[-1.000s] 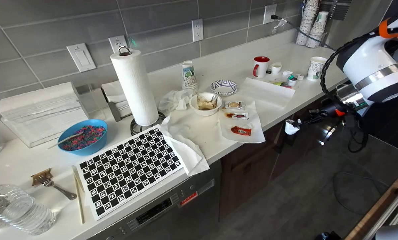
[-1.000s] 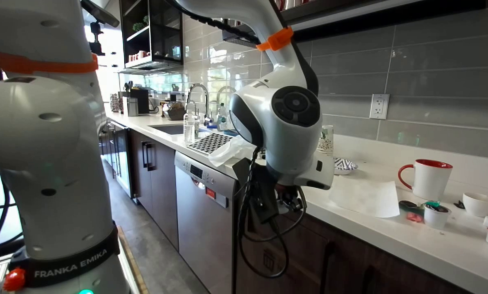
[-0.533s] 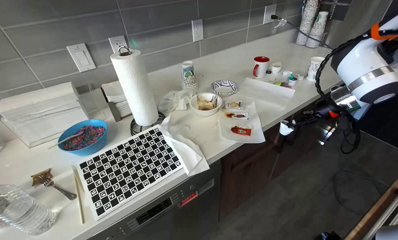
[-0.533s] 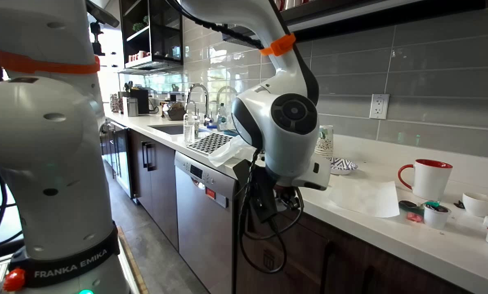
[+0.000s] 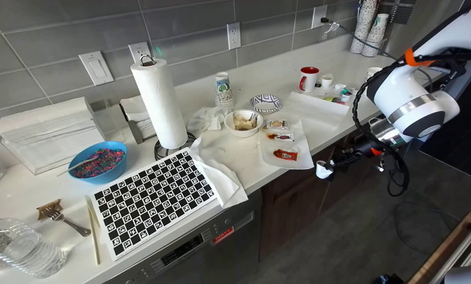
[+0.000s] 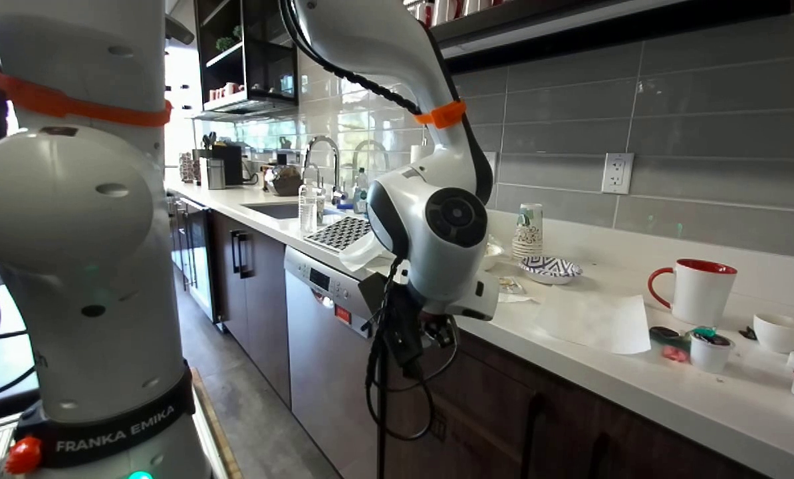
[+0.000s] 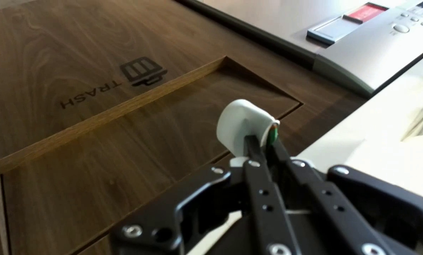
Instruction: Place one of the small white containers in the trash can beneath the counter to the right of the dishwasher
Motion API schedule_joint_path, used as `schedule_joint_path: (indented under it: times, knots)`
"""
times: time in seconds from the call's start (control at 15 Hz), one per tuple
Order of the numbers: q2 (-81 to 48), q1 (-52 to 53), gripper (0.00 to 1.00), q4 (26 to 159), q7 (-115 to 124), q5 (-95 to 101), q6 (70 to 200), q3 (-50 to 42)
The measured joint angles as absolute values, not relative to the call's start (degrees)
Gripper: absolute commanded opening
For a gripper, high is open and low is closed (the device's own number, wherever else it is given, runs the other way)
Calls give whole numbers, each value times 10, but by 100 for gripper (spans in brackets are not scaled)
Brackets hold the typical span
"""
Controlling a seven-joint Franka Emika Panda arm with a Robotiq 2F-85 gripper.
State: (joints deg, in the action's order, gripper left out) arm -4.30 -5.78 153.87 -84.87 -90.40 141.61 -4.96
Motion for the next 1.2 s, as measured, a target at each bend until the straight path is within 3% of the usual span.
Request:
schedule_joint_path:
  times: [1.2]
  knots:
    - [-234, -47, 2, 1487, -1257, -1160, 1380, -83]
